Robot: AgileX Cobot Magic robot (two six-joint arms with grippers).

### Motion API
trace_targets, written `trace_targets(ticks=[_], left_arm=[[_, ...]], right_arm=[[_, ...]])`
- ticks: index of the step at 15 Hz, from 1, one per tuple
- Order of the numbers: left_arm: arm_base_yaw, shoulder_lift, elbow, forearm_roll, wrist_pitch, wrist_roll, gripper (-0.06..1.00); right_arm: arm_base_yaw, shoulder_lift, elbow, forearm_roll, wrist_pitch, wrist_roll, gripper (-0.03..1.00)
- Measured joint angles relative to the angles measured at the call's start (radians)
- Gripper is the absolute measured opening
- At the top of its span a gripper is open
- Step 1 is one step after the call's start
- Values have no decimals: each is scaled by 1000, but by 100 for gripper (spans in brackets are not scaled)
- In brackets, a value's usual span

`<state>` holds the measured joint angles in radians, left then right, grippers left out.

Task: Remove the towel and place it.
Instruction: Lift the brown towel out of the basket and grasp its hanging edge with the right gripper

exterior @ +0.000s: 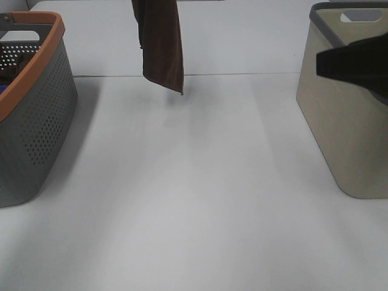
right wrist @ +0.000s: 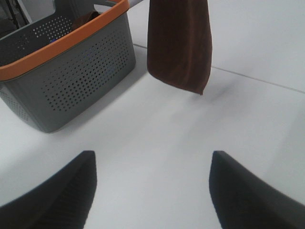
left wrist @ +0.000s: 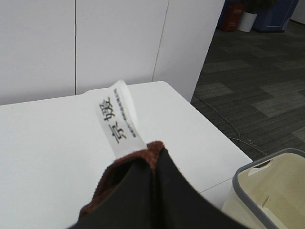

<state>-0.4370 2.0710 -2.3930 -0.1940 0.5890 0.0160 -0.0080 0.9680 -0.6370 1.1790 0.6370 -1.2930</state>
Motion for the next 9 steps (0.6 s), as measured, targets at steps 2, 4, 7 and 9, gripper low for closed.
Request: trace_targets(ticks=[2,4,7,9], left_arm=[[-3,0,0,0,1,0,0],[-3,0,0,0,1,0,0],[-3,0,0,0,1,0,0],[-3,0,0,0,1,0,0]], right_arm=[[8,105,-99,9,-11,-7,63],[108,190,-181,-13,-99,-10,63],[365,301,-267,-102,-384,64,63],[500,381,-332,-135,-488,100,62]])
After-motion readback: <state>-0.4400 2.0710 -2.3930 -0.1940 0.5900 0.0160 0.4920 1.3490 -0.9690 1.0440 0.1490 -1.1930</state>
